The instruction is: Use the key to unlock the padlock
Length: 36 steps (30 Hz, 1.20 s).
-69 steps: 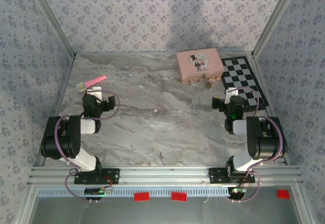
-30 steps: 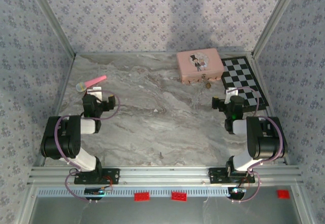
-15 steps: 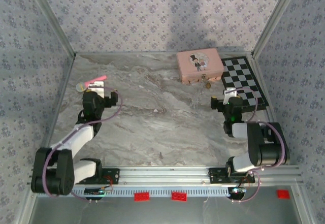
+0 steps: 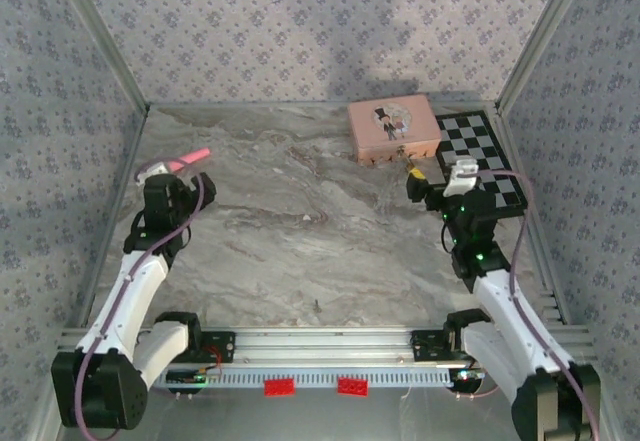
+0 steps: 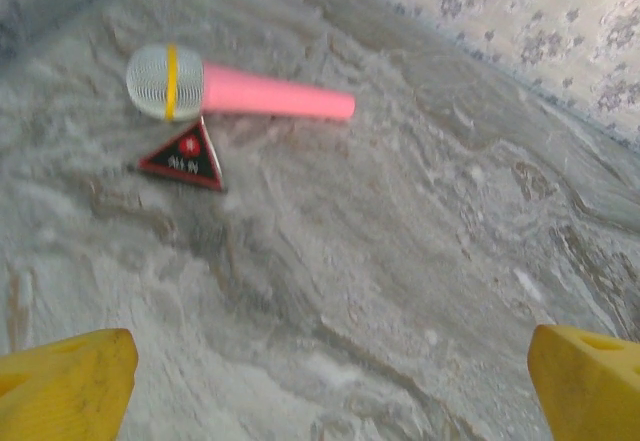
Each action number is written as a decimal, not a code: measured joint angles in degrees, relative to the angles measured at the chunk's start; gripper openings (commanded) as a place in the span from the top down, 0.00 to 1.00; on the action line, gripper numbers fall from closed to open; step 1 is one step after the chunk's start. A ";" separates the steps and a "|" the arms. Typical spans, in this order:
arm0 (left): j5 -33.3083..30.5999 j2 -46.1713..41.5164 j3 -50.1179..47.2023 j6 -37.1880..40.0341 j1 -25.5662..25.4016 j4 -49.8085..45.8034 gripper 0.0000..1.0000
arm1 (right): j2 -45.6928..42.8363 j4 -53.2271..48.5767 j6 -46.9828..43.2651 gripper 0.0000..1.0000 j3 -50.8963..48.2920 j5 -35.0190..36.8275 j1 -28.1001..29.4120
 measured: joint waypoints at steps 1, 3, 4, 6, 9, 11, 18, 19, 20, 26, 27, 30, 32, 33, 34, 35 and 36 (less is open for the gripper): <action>2.23 -0.39 -1.14 -0.61 0.35 -0.17 0.00 | -1.75 -2.56 3.52 0.01 0.31 1.07 0.00; 6.54 -0.98 -3.19 -1.44 0.48 -0.85 0.00 | -4.31 -7.67 10.49 0.01 0.37 2.60 -0.35; 8.87 -1.36 -4.28 -1.57 0.44 -1.16 0.00 | -5.46 -10.08 14.14 0.01 0.11 2.58 -1.14; 11.91 -2.45 -6.03 -1.57 -0.61 -1.62 0.00 | -6.80 -13.46 18.84 0.01 -0.66 1.11 -3.43; 13.46 -5.46 -8.22 -1.14 -5.42 -2.10 0.00 | -7.08 -18.56 22.95 0.01 -0.81 -1.31 -5.38; 13.66 -7.89 -9.66 -0.48 -10.10 -2.14 0.00 | -6.25 -22.75 23.87 0.01 -0.22 -2.95 -4.68; 13.38 -11.41 -14.75 0.72 -20.13 -1.86 0.00 | 0.20 -35.80 26.47 0.01 5.35 -4.15 5.05; 13.35 -11.65 -15.34 0.94 -20.72 -1.86 0.00 | 0.85 -37.20 27.45 0.01 5.79 -3.91 7.80; 13.35 -12.04 -15.80 1.27 -21.35 -1.84 0.00 | 1.51 -38.32 28.46 0.01 6.10 -3.52 10.69; 13.16 -14.93 -16.04 4.52 -23.17 -0.94 0.00 | 6.86 -44.98 34.77 0.06 8.68 1.18 28.46; 13.07 -15.45 -16.04 4.92 -23.17 -0.72 0.00 | 8.11 -45.97 35.91 0.07 9.38 2.03 30.95; 11.96 -17.73 -16.61 5.81 -23.17 0.83 0.00 | 12.52 -48.35 40.22 0.08 11.32 4.31 38.25; 11.10 -20.00 -17.38 6.16 -23.17 1.22 0.00 | 16.46 -49.40 43.06 0.10 12.63 4.90 42.97; 10.56 -20.98 -17.70 6.19 -23.17 1.29 0.00 | 18.36 -50.05 44.13 0.11 13.51 4.92 44.76; 10.08 -22.10 -18.01 6.19 -23.17 1.22 0.00 | 20.79 -50.97 45.20 0.12 14.82 4.98 46.62; 9.46 -23.23 -18.18 6.19 -23.17 0.87 0.00 | 23.41 -51.82 46.07 0.13 16.41 5.01 48.22; 8.98 -24.13 -18.25 6.19 -23.17 0.57 0.00 | 25.86 -52.59 46.80 0.14 18.12 4.87 49.51</action>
